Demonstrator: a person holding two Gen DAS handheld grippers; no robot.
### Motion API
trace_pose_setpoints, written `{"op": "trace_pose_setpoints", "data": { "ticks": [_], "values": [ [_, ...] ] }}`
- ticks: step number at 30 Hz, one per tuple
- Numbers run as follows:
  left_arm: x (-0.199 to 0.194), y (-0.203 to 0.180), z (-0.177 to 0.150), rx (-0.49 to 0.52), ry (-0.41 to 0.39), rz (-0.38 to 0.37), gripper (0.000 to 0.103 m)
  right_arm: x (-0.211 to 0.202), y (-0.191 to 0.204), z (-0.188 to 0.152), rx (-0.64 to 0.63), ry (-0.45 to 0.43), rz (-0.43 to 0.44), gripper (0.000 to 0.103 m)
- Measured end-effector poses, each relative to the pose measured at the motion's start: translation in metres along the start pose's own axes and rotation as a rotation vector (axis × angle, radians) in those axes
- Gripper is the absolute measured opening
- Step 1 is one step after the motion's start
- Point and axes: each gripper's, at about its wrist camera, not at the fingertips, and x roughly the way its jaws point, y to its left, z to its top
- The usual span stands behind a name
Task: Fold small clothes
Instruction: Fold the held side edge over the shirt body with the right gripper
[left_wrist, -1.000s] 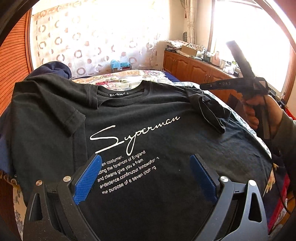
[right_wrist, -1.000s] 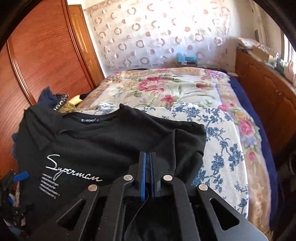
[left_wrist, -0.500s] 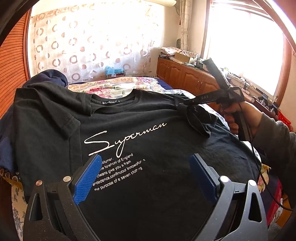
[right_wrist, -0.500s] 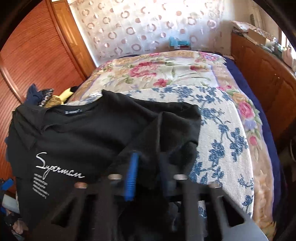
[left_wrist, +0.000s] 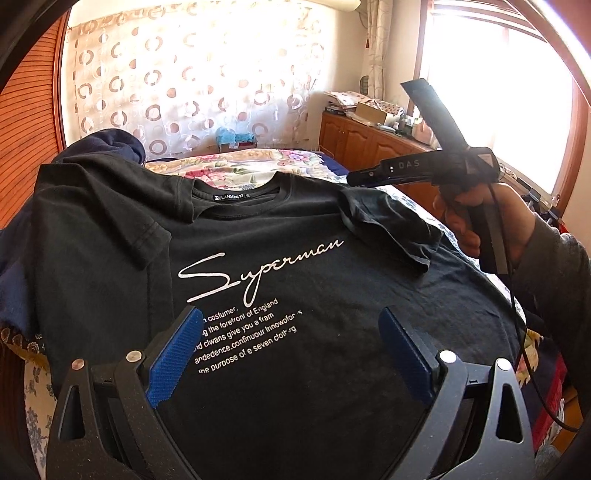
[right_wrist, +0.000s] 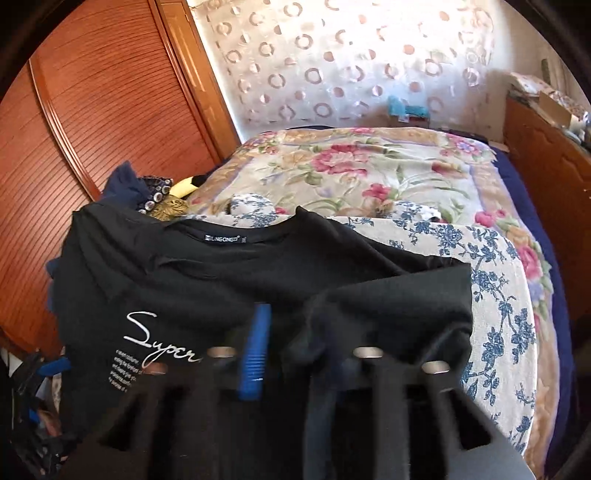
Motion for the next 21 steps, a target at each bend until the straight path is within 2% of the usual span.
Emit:
{"op": "trace_pose_setpoints", "data": {
  "ticks": [4,12,16,21],
  "values": [
    [0.001,0.002,-0.001,-0.005,0.005,-0.001,0.096,-0.001,0.0,-0.004,-0.01,-0.008,-0.019,0.055],
    [0.005,0.004,-0.004,-0.01,0.016,-0.001,0.096,-0.009,0.008,-0.036,-0.097,0.013,-0.151,0.055],
    [0.007,0.006,-0.005,-0.013,0.021,0.004,0.096,-0.006,0.007,-0.063,-0.15,0.039,-0.18,0.058],
    [0.004,0.014,-0.004,-0.03,0.007,0.02,0.096,0.0,0.009,-0.071,-0.163,0.046,-0.187,0.06]
  ]
}}
